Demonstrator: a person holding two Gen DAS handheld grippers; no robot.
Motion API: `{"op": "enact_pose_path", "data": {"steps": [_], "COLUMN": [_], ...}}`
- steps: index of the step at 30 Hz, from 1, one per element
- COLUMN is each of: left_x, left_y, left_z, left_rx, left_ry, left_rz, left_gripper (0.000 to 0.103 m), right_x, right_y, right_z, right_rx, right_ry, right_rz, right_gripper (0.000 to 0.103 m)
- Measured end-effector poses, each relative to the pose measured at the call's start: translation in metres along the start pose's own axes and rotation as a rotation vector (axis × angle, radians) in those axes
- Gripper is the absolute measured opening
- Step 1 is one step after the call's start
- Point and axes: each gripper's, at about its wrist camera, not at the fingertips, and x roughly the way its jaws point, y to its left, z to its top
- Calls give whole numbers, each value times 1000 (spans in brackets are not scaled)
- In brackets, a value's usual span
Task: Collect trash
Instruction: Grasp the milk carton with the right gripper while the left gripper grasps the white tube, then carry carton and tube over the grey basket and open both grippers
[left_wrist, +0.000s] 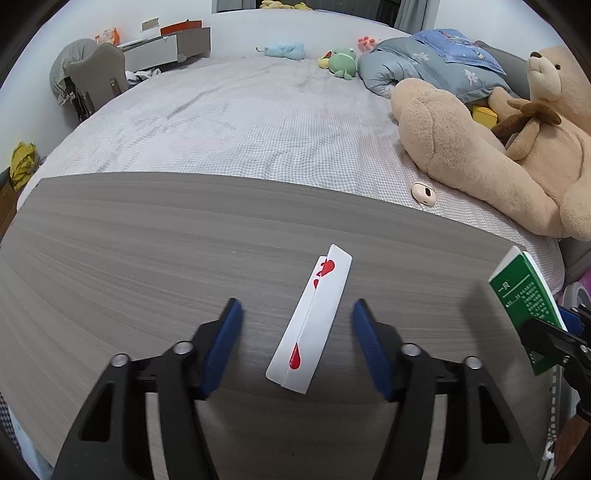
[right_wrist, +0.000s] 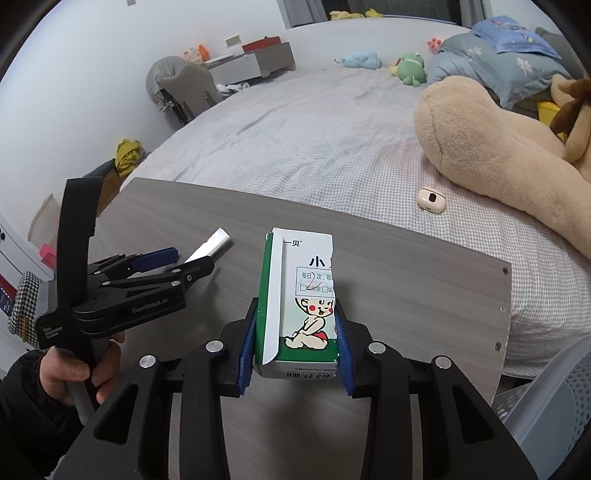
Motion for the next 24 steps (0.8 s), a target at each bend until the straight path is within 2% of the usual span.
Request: {"op": "enact_pose_path", "data": {"steps": [1, 3, 4, 10, 14, 19, 24], "left_x": [0, -1, -2, -24, -52, -84, -107], "left_y": [-1, -2, -1, -5, -23, -68, -124], "left_z": [0, -1, -2, -13, -22, -30, -37], "left_rx": [2, 5, 2, -7, 14, 83, 162], "left_ry": [0, 2, 5, -23, -61, -105, -132], "left_rz": [3, -11, -19, -61, -96, -171, -254], "left_gripper": [46, 23, 19, 17, 17, 17, 17], "right_x": [-2, -5, -7, -25, -44, -79, -124], "right_y": [-1, -2, -3, -5, -10, -24, -54], "right_z": [-1, -4, -6, -17, -28, -48, -78], "right_rx": [7, 17, 22, 44, 67, 109, 177], "right_ry": [-2, -6, -9, -36, -62, -107, -164], "right_rz": [1, -1, -2, -7, -21, -59, -134], "right_gripper": [36, 36, 36, 36, 36, 36, 36]}}
